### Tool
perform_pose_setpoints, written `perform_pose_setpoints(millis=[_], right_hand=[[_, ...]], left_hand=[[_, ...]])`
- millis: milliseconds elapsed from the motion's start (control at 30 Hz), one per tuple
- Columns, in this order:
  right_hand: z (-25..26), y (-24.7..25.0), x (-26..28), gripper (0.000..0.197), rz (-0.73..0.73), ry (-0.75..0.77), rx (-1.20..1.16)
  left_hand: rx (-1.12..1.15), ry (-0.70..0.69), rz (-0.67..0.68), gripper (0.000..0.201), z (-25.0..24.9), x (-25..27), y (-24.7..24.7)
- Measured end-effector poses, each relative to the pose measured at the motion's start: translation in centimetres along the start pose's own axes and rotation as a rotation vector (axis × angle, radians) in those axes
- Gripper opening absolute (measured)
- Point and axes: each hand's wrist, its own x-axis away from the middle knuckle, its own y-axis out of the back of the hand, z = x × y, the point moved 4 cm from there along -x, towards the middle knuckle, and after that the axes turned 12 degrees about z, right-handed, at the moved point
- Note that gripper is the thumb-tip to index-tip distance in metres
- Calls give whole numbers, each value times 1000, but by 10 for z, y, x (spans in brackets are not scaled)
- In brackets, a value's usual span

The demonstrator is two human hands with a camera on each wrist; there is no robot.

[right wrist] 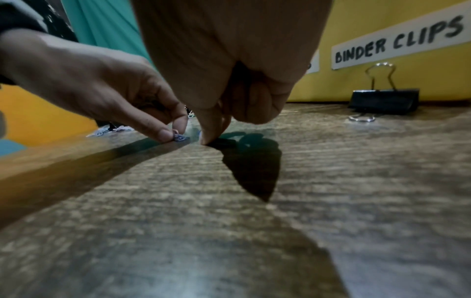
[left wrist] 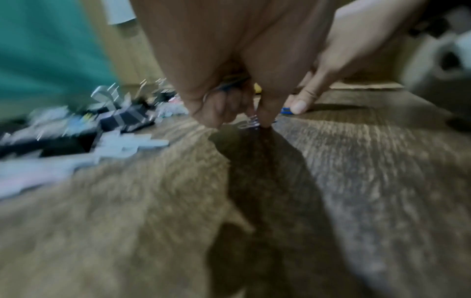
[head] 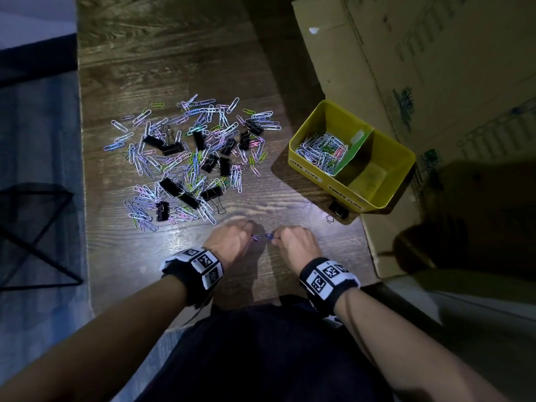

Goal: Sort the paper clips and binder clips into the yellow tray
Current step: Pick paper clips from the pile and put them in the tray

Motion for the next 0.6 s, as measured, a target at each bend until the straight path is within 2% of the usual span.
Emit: perform_pose_setpoints(millis=[100, 167, 233, 300, 367, 433, 533, 600], right_hand=[[3, -3, 0, 12, -19, 22, 82], [5, -7, -1, 15, -19, 24, 111], [5, -8, -3, 18, 0, 33, 95], [1, -4, -5, 20, 58, 28, -37], [-8, 6, -6, 15, 101, 5, -277], [-17, 22, -8, 14, 75, 54, -577], [-25, 59, 0, 26, -27, 166, -975], [-27, 89, 9, 30, -76, 213, -1227]], left_hand=[[-97, 14, 34, 25, -4, -4, -5], [-129, -2, 0, 21, -5, -4, -8], [-85, -4, -14, 20, -5, -4, -8], [35, 5, -26, 22, -3, -4, -5], [248, 31, -79, 23, 2, -5, 3], [489, 100, -85, 20, 10, -10, 13], [1107, 140, 11, 17, 7, -21, 36], [1433, 108, 1, 22, -6, -29, 65]])
